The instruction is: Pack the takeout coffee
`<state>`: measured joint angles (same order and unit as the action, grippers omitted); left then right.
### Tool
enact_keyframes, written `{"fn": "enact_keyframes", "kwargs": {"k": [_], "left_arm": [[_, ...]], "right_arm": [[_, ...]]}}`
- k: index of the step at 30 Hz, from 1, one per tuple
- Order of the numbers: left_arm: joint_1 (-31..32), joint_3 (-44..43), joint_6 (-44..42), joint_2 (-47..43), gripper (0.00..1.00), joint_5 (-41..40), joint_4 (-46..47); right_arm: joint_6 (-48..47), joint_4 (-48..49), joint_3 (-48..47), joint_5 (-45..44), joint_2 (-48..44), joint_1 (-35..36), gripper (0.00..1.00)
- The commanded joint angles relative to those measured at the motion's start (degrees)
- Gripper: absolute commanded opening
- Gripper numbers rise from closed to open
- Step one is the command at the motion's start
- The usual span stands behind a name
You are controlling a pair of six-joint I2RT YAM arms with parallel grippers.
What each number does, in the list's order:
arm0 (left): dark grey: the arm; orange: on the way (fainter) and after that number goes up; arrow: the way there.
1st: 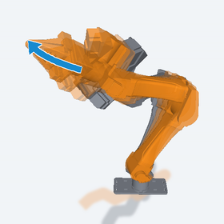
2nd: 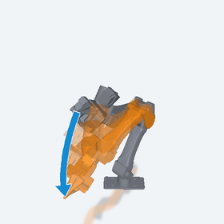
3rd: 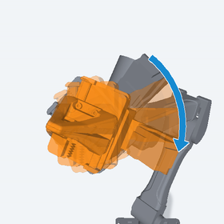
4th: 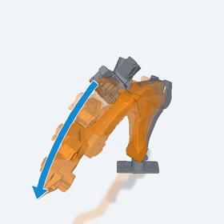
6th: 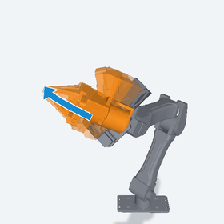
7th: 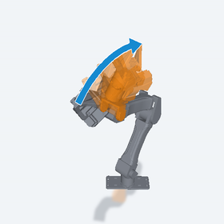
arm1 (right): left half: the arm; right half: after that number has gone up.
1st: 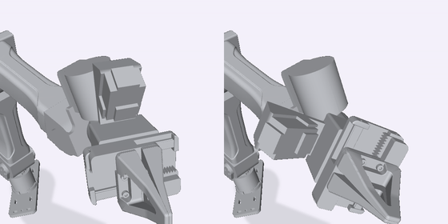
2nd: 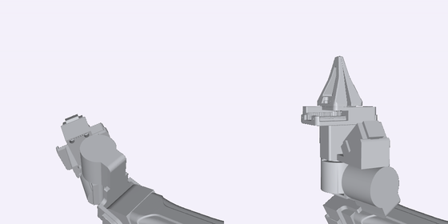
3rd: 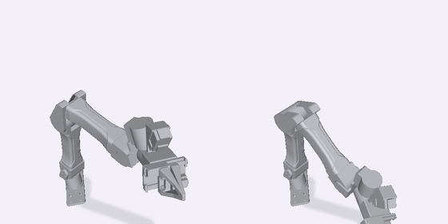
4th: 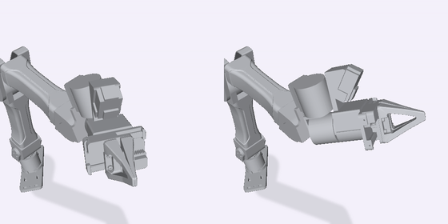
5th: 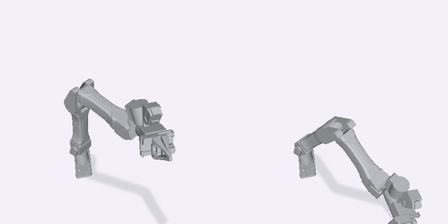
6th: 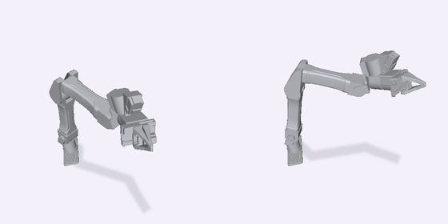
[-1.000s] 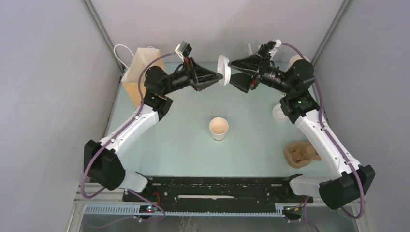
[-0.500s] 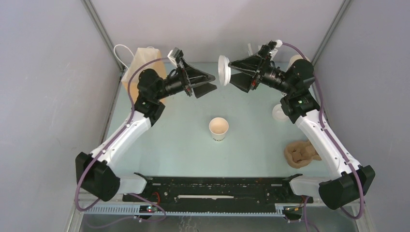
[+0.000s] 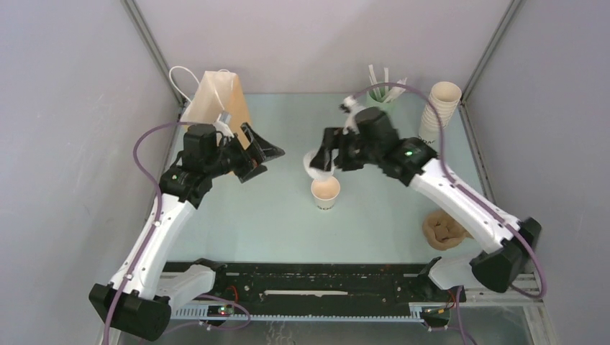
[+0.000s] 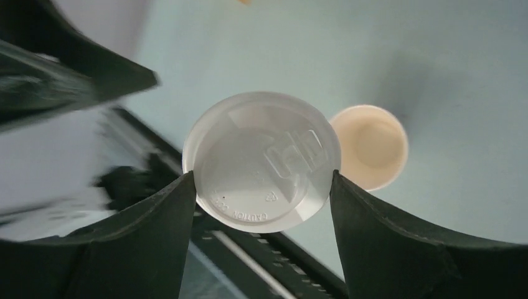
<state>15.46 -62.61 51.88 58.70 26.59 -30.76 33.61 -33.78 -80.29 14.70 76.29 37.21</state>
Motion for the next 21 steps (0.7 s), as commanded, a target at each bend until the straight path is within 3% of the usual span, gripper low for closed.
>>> {"fn": "enact_keyframes", "kwargs": {"k": [1, 10, 21], "left_arm": [[0.60, 1.60, -4.86, -2.90, 1.00, -3.15, -5.71], [1.27, 4.68, -6.62, -1.97, 1.00, -5.48, -5.82], [4.13, 7.07, -6.98, -1.30, 1.00, -5.54, -3.90]], "right_arm": [[-20.21, -15.14, -7.54, -28.95, 6.37, 10.21, 0.81], [-26.37, -13.74, -4.93, -40.03, 14.67, 17.70, 0.82], [-26.01, -8.63, -2.59, -34.40, 16.23, 15.80, 0.84]]}}
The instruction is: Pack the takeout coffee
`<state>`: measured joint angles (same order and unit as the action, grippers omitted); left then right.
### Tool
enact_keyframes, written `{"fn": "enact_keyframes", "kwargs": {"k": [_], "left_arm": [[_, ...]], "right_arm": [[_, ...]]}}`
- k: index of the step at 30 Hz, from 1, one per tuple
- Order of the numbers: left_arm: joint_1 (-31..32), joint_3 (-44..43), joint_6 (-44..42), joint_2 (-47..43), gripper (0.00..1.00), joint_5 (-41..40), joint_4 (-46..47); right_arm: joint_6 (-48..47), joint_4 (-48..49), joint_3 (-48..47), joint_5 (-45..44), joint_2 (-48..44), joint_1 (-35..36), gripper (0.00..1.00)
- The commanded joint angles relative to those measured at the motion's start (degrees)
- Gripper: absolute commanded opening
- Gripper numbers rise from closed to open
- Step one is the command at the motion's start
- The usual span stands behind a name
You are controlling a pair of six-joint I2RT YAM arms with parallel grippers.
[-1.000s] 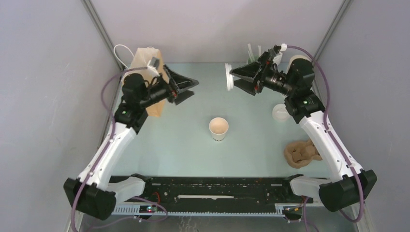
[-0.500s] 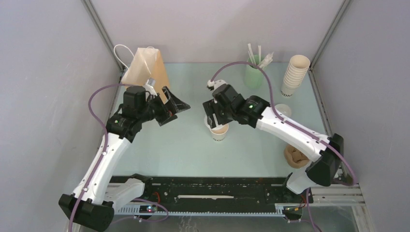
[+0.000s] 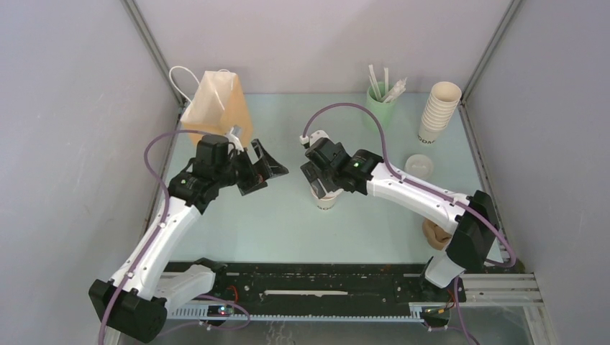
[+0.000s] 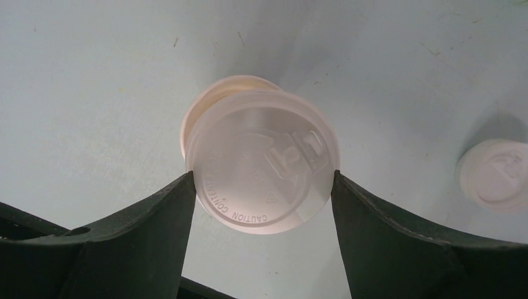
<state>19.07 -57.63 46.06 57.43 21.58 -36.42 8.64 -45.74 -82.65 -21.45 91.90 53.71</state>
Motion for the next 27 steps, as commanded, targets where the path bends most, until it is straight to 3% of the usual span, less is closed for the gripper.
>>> {"fn": "enact_keyframes", "kwargs": {"k": [1, 27], "left_arm": [[0.55, 2.21, -1.09, 0.00, 1.00, -0.60, 1.86], [0.53, 1.57, -2.20, 1.55, 1.00, -0.05, 2.12]], "right_arm": [[-0.97, 3.47, -0.29, 2.66, 0.87, -1.07, 0.84], [0.30, 4.89, 0.83, 8.09, 3.97, -4.01, 0.85]]}}
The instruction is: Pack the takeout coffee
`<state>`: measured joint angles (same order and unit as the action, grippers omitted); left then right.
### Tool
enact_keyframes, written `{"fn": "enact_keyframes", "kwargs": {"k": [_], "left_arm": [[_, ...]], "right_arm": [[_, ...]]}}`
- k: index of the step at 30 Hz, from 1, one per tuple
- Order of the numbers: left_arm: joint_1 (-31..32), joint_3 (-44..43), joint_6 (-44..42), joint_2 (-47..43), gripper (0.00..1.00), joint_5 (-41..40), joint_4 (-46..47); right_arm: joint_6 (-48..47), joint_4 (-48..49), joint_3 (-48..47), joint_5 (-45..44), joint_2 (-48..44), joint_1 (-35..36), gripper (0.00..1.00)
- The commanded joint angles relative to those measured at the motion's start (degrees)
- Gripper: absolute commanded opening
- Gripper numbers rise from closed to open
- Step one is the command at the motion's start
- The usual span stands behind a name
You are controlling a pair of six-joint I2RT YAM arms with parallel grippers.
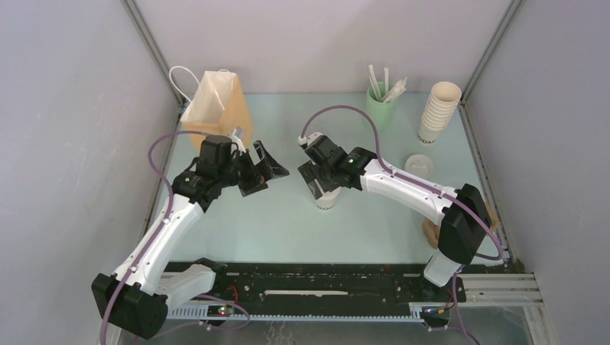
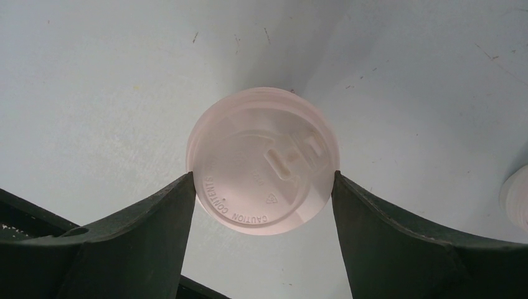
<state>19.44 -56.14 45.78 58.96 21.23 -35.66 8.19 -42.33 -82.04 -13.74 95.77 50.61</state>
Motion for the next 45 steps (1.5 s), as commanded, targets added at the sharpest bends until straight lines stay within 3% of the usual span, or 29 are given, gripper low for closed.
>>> {"fn": "enact_keyframes", "kwargs": {"k": [1, 34, 38, 40, 45], "left_arm": [[0.16, 0.07, -1.97, -0.04, 1.00, 0.30, 1.38], [0.16, 0.19, -2.27, -0.14, 1.00, 0.99, 1.11], [0.16, 0.18, -2.27, 0.17, 1.00, 1.35, 1.10], [0.16, 0.31, -2.28, 0.45, 1.00, 1.48, 1.16], [0.20, 0.57, -2.03, 1.12, 1.00, 2.43, 1.90]], "right_arm": [[0.75, 1.36, 0.21, 0.35, 0.14, -0.95, 0.85], [-0.06, 1.36, -0.53, 1.32, 1.27, -0.95, 0.88], [-0.08, 0.88, -1.13, 0.75, 1.54, -0.90, 0.91], [-0.12, 0.36, -1.86, 0.49, 1.55, -0.95, 0.99], [0.95, -2.46, -5.07, 1.27, 1.16, -1.29, 1.00]]}}
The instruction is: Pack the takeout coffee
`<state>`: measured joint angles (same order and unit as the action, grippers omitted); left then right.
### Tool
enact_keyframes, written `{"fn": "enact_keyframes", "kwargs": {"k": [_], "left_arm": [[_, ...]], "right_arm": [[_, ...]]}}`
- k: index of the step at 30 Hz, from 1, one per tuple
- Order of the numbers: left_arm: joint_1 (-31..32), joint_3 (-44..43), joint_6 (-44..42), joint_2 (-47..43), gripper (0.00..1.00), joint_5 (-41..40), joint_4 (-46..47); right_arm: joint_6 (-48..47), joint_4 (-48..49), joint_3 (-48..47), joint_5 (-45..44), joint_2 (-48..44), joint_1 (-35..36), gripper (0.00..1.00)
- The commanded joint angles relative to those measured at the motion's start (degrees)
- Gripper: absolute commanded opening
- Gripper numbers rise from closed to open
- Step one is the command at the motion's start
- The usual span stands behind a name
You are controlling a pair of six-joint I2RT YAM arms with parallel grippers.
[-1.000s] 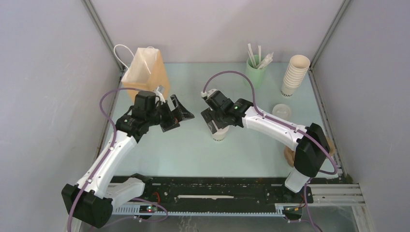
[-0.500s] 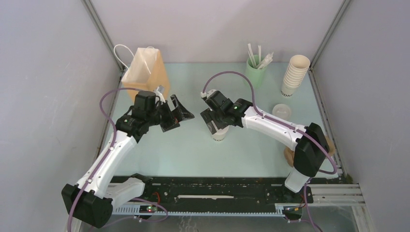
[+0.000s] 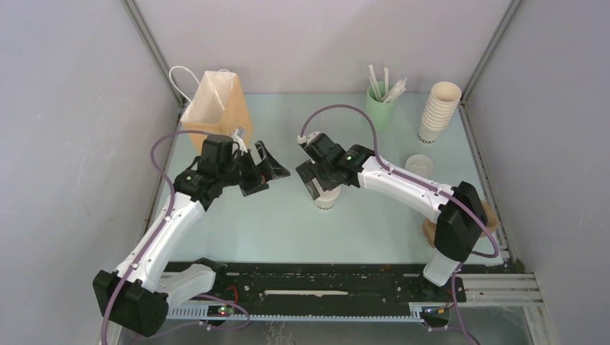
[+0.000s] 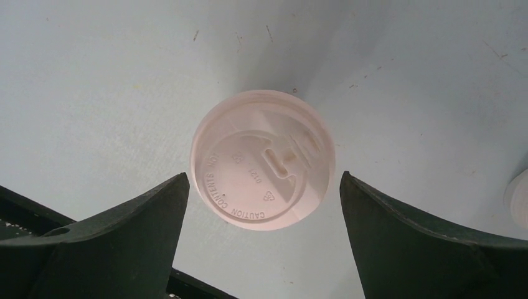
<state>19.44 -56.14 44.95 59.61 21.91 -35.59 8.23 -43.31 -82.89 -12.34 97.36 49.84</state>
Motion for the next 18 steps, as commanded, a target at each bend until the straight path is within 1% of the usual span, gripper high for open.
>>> {"fn": "enact_keyframes", "kwargs": {"k": [1, 5, 7, 9, 11, 13, 14, 16, 18], "left_arm": [[0.28, 0.62, -1.07, 0.67, 1.00, 1.88, 1.99], [1.86, -0.31, -0.30, 2.63, 1.00, 2.40, 3.29], [3.75, -0.50, 0.81, 4.40, 1.00, 3.30, 5.75], [5.74, 1.01, 3.64, 7.04, 0.97, 6.58, 11.18], [6.73, 1.99, 4.84, 9.64, 0.91, 8.05, 14.92], [6.92, 2.91, 5.80, 12.06, 0.88, 9.17, 17.83], [6.93, 3.38, 6.89, 13.47, 0.86, 10.79, 20.26], [7.01, 4.34, 7.97, 15.97, 0.81, 12.88, 24.76], [6.91, 4.35, 7.38, 18.29, 0.74, 13.57, 25.69]], "right_arm": [[1.35, -2.46, -4.97, 0.24, -0.73, -0.72, 1.00], [3.77, -7.81, -10.01, 3.08, -3.23, -2.39, 1.00], [5.46, -9.40, -9.91, 7.87, -5.83, -5.26, 0.99], [7.20, -7.48, -5.57, 19.38, -10.08, -10.78, 0.96], [9.73, -1.87, 1.73, 32.41, -13.05, -17.32, 0.92], [12.45, 1.84, 6.55, 44.31, -13.30, -24.04, 0.87], [13.37, 4.05, 8.75, 49.35, -13.04, -26.10, 0.86], [14.34, 7.59, 11.53, 55.20, -12.11, -28.81, 0.81], [14.64, 11.02, 13.53, 59.54, -10.42, -30.68, 0.80]]}}
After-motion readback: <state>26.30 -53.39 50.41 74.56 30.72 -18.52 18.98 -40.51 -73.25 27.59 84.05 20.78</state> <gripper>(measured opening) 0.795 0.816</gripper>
